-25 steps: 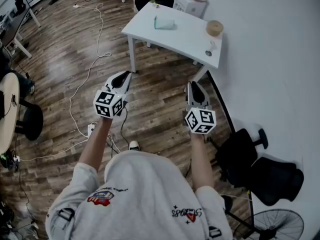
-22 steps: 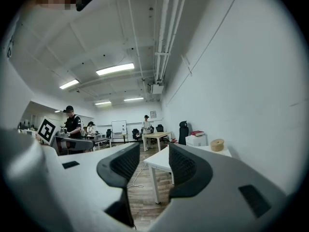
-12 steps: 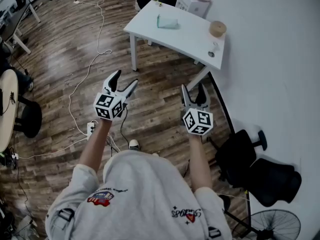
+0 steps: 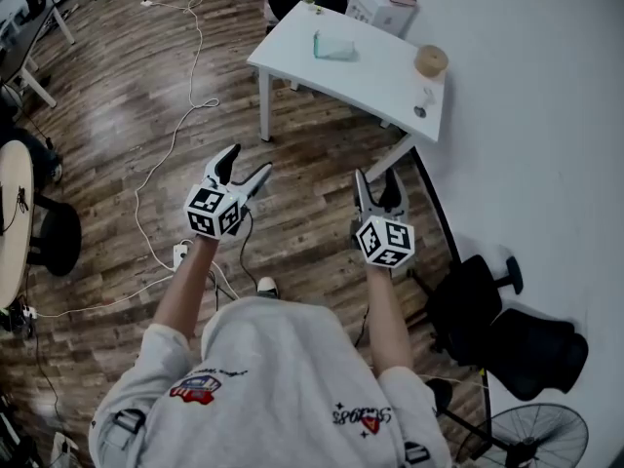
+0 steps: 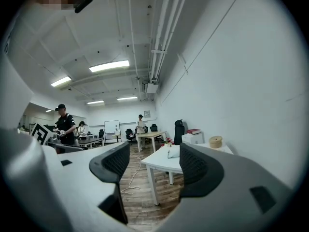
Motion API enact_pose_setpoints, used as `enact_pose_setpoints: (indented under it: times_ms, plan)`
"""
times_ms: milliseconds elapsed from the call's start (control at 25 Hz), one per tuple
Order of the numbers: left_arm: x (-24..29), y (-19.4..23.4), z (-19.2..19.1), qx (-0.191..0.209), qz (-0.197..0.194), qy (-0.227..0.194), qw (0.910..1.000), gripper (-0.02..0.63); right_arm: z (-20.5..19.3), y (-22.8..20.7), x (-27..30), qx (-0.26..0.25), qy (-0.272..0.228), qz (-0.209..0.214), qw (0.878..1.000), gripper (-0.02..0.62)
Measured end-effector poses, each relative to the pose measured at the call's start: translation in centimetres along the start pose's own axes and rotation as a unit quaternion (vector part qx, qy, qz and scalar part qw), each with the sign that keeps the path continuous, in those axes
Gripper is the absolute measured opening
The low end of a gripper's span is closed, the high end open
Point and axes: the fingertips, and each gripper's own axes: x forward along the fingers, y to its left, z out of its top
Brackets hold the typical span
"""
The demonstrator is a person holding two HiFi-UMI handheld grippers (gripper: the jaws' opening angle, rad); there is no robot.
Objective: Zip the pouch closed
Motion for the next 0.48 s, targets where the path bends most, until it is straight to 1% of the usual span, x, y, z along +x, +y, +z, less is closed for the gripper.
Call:
enact_pose_setpoints:
  times_ms: [280,480]
  plan:
    - [1.4,2.8,-0.3,-0.013,-0.012,0.003,0.9998,0.342,-1.0,1.0,2.5,-0.003,0.012,-0.009,1.000,0.310]
    - [3.6,3.8,-0.6,-0.019,-0.012,0.008,0.9997,0.342,-0.9,0.2,4.7,-0.005,0.019,-0.009,1.000,0.310]
